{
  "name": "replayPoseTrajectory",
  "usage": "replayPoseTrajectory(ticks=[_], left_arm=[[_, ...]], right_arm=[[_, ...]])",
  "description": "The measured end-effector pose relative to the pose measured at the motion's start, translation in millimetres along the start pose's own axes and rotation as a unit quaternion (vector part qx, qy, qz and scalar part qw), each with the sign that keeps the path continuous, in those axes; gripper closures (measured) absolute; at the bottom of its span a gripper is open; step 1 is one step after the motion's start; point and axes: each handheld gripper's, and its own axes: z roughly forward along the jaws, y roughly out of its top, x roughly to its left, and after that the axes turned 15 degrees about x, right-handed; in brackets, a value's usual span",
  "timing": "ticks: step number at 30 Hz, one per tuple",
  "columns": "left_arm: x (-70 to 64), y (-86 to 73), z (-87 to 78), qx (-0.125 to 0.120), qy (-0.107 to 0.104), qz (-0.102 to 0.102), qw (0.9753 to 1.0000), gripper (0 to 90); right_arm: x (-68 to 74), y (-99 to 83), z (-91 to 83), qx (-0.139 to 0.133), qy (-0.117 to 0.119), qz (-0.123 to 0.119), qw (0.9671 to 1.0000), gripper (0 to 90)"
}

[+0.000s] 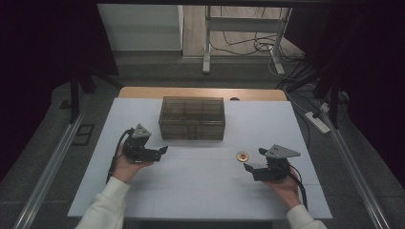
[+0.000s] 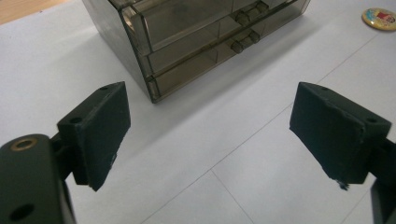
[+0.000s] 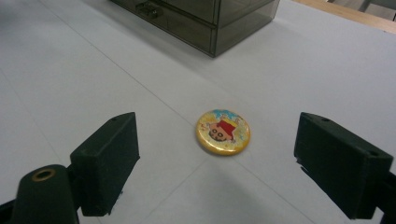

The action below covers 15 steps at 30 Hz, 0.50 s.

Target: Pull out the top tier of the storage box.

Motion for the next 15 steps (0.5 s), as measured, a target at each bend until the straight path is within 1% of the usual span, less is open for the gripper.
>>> replayPoseTrajectory(ticks=[2, 9, 12, 13, 15], left_arm=[[-0.6, 3.7, -0.4, -0.001, 0.003, 0.002, 1.0, 13.1], [-0.4, 7.4, 0.5, -0.004, 0.001, 0.003, 1.0, 13.5], [0.8, 8.9, 0.9, -0.005, 0.001, 0.002, 1.0, 14.3], [1.3, 11.0, 0.8, -0.008, -0.001, -0.001, 1.0, 14.4], [1.5, 13.1, 0.6, -0.01, 0.0, -0.001, 0.9999, 14.4]], right_arm=[[1.4, 4.8, 1.8, -0.004, 0.002, -0.001, 1.0, 13.8], [4.1, 14.2, 5.9, -0.009, 0.009, -0.007, 0.9999, 14.4], [4.7, 17.9, 7.5, -0.012, 0.008, -0.007, 0.9999, 14.7], [5.0, 20.6, 8.7, -0.013, 0.01, -0.008, 0.9998, 14.7], [5.5, 23.3, 9.9, -0.013, 0.012, -0.009, 0.9998, 14.9]])
